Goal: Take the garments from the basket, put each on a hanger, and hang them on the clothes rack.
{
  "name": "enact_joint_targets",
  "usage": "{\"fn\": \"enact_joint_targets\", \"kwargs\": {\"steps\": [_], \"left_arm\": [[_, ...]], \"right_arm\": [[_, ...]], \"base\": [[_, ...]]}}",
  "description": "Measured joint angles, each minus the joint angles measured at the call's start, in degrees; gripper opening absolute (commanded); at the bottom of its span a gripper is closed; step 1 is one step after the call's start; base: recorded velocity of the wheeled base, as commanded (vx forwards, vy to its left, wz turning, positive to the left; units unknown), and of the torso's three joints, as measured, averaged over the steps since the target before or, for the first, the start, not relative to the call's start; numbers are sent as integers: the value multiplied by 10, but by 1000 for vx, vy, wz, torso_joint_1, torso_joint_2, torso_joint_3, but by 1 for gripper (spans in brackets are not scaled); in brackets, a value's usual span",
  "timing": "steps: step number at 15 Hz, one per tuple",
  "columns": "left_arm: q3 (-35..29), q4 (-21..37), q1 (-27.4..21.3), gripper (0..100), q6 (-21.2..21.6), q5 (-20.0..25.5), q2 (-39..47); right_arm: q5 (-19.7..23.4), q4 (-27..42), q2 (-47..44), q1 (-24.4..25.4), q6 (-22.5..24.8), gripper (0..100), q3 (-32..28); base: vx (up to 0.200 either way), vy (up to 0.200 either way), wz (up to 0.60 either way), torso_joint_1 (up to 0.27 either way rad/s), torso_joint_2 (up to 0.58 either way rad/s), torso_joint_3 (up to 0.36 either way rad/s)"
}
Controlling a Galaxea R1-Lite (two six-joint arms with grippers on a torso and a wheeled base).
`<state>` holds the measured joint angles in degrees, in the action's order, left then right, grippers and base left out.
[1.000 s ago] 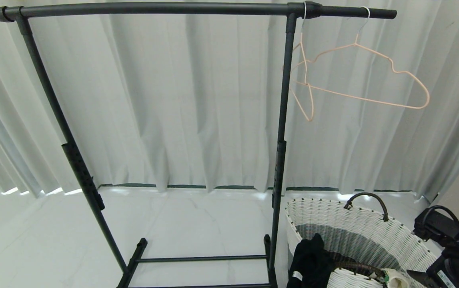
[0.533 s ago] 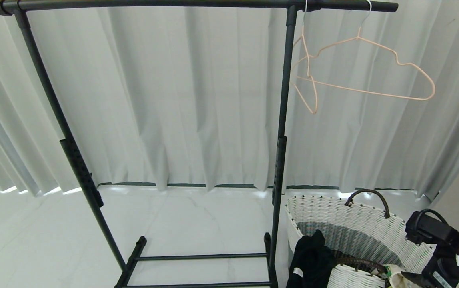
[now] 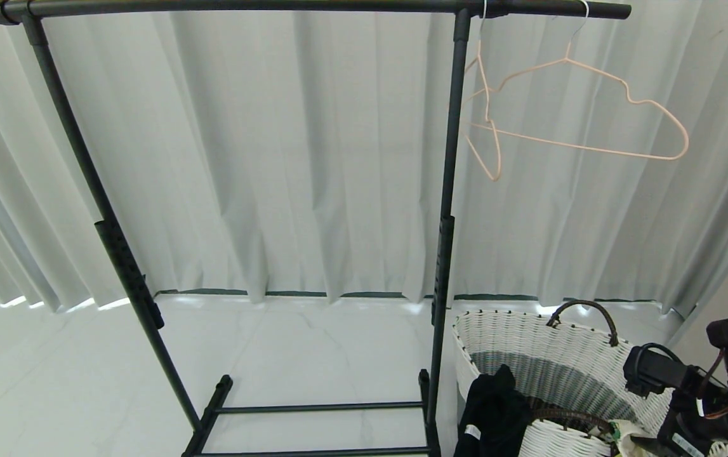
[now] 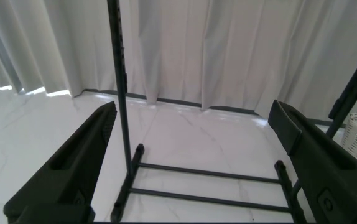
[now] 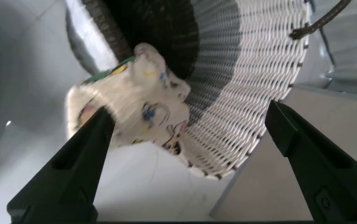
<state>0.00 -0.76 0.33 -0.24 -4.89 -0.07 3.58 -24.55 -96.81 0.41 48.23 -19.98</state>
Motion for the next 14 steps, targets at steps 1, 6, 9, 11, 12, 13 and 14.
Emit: {"fn": "enact_joint_targets", "kwargs": {"steps": [1,6,9,11,12,13,14], "left_arm": [[0,0,0,100,0,0,0],[0,0,0,100,-1,0,0],[0,0,0,100,-1,0,0],[0,0,0,100,-1,0,0],[0,0,0,100,-1,0,0],[0,0,0,100,-1,0,0],[0,0,0,100,-1,0,0]], "right_arm": [[-6,-28,-17,0,2,100,1],[-40,-86,-79,1,3,100,4],[-40,-96,-92,1,2,0,5],[-40,-96,-91,1,0,0,6],[-40,-96,-83,0,-2,0,9],[-40,-96,-70,-1,-6,0,14],[-41,-95,-53,-3,-13,0,20]], "base": [[0,0,0,0,0,0],[0,0,0,0,0,0],[0,0,0,0,0,0],[0,0,0,0,0,0],[0,0,0,0,0,0],[0,0,0,0,0,0],[0,0,0,0,0,0]]}}
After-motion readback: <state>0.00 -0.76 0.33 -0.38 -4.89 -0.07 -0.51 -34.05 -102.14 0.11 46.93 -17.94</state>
